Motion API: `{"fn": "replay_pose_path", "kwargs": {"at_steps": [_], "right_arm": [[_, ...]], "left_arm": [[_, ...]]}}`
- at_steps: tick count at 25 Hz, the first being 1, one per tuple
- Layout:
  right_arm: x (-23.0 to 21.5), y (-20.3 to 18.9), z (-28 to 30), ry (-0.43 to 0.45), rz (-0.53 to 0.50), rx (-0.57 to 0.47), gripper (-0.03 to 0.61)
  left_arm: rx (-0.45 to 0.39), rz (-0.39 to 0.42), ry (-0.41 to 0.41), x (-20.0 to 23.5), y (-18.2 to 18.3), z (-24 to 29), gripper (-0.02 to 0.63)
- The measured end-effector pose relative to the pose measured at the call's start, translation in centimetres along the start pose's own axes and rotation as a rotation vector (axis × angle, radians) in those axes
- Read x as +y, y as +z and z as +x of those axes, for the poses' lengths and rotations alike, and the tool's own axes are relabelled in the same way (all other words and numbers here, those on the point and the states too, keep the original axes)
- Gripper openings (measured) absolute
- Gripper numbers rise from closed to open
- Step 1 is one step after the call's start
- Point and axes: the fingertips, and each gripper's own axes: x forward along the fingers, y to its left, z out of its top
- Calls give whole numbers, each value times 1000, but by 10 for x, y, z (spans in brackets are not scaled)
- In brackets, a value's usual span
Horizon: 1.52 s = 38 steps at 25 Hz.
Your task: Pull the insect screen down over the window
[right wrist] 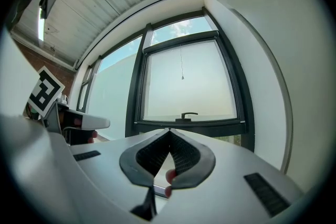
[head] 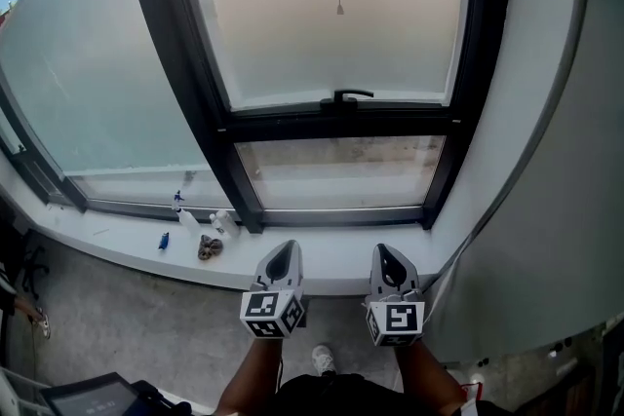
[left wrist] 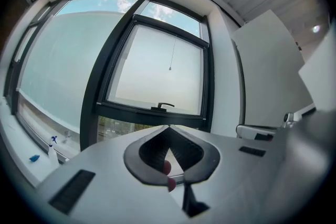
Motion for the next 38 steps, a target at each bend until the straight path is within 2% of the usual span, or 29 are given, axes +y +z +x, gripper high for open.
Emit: {"fn": "replay_pose_path", "kwargs": {"at_steps": [8, 14, 19, 24, 29, 35, 38], "right_arm": [[1, 6, 63, -30, -8, -11, 2], [2, 5, 98, -61, -13, -16, 2], [4, 12, 120, -68, -17, -36, 2], [0, 4, 140, -38, -24, -11, 2], [-18, -8, 171, -5, 8, 4, 2], [-42, 0, 218, 27, 29, 9, 2], [-52, 4, 239, 61, 21, -23, 2]], "left_arm": [[-12, 42, -38, 34, 21, 55, 2], [-26, 13, -78, 55, 34, 84, 2], [-23, 53, -96, 58, 38, 101, 2], [-44, 35, -94, 62, 44, 121, 2], [-19, 55, -72, 63, 40, 156, 2], [-32, 77, -44, 61, 54, 205, 2], [-43, 87, -25, 62, 59, 228, 2]]}}
